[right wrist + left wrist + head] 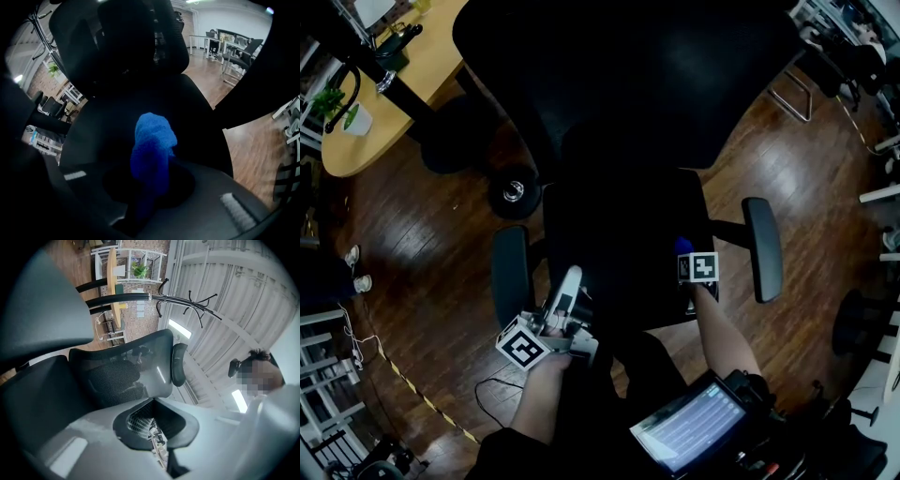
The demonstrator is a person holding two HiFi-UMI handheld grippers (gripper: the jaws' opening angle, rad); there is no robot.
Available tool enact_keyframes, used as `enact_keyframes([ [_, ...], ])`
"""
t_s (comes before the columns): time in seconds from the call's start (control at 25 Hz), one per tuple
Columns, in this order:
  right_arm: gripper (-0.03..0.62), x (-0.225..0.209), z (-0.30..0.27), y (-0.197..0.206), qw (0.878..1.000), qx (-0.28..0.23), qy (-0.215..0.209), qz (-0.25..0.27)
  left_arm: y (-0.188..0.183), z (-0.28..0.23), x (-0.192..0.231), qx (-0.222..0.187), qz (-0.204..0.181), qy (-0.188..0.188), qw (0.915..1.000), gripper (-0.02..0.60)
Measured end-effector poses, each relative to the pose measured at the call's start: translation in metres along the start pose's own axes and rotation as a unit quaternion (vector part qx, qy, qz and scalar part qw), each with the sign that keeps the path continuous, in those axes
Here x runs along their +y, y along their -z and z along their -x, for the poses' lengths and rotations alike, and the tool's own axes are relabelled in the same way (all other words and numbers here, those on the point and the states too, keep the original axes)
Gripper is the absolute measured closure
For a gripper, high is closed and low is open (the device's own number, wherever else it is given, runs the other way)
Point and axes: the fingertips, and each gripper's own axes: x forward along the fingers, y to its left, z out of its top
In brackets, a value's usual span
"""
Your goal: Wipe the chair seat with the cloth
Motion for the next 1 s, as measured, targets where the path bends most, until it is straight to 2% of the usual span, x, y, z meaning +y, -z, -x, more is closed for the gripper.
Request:
enact_keyframes([
  [0.12, 0.549, 0.0, 0.002, -0.003, 1.0, -0.009, 0.019, 0.01, -0.003, 0.002, -0.001, -0.005, 0.001, 0.003, 1.0, 0.591],
  [0.2, 0.549, 0.013, 0.002, -0.004, 1.0, -0.013, 0.015, 0.018, -0.008, 0.006, 0.0, -0.01, 0.0, 0.001, 1.0, 0.591],
  [0.32, 0.549, 0.069, -0.001, -0.005, 0.999, -0.007, -0.039, 0.029, -0.017, 0.011, -0.001, -0.023, -0.001, 0.0, 0.9997, 0.591],
  [0.44, 0.549, 0.141, -0.006, 0.009, 0.993, 0.029, -0.105, 0.043, -0.024, 0.017, -0.004, -0.039, -0.001, 0.001, 0.9992, 0.591],
  [0.6, 0.549, 0.242, -0.019, 0.034, 0.975, 0.067, -0.197, 0.081, -0.033, 0.022, -0.009, -0.053, -0.008, -0.001, 0.9986, 0.591],
  [0.76, 0.549, 0.315, -0.025, 0.065, 0.957, 0.092, -0.257, 0.093, -0.038, 0.029, -0.006, -0.061, -0.012, -0.008, 0.998, 0.591],
  [0.88, 0.549, 0.343, -0.022, 0.081, 0.947, 0.089, -0.284, 0.119, -0.039, 0.032, -0.003, -0.064, -0.011, -0.015, 0.9978, 0.591],
  [1.0, 0.549, 0.332, -0.024, 0.089, 0.947, 0.1, -0.284, 0.108, -0.037, 0.029, 0.001, -0.061, -0.009, -0.017, 0.9979, 0.591],
])
